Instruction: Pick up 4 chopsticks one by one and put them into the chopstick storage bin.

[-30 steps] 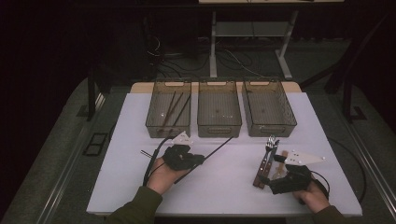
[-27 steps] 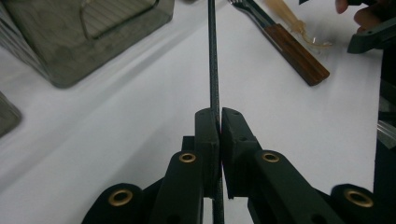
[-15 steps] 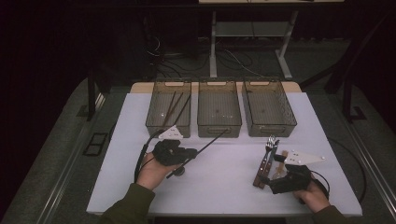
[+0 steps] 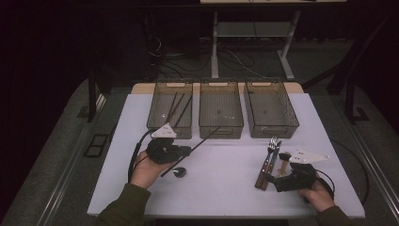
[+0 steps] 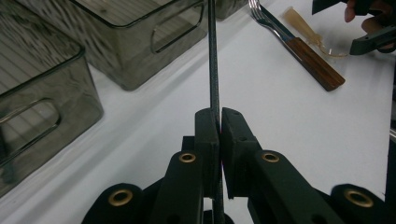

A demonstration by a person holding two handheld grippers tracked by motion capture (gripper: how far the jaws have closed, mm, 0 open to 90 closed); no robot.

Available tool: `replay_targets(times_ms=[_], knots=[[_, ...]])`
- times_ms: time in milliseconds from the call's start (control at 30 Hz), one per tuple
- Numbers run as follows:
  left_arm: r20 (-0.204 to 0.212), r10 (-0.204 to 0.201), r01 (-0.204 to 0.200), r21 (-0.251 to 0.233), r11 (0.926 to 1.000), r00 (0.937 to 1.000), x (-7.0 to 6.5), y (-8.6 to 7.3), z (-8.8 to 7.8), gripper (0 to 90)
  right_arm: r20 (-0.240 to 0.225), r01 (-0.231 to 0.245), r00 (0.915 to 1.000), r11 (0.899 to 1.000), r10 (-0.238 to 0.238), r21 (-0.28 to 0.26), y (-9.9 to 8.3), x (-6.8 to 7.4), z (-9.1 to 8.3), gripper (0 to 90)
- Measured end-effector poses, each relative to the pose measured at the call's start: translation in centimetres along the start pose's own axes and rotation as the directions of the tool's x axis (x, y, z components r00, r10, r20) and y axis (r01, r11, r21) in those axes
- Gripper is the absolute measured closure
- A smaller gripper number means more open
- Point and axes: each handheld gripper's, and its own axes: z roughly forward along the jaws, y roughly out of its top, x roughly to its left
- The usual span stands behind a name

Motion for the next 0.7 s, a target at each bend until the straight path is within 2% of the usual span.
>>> replay_targets(times_ms=[67,400,700], knots=[[-0.011,0.003,-0.003,-0.004,1.0,0.9999,0.2,0.0,-0.2,86.1,0.0,0.001,1.0,1.0,-0.001,0.0,0.0,0.0,0.0,0.6],[-0.066,-0.046,0.043,-0.041,0.9982,0.9967,2.0,-0.5,-1.7,86.1,-0.002,0.003,1.0,1.0,-0.003,0.008,0.0,0.2,0.1,0.6],[-0.106,-0.072,0.068,-0.048,0.9966,0.9917,3.1,-0.8,-2.3,86.1,-0.004,0.012,0.9999,1.0,-0.012,0.007,0.0,0.3,0.1,0.6]])
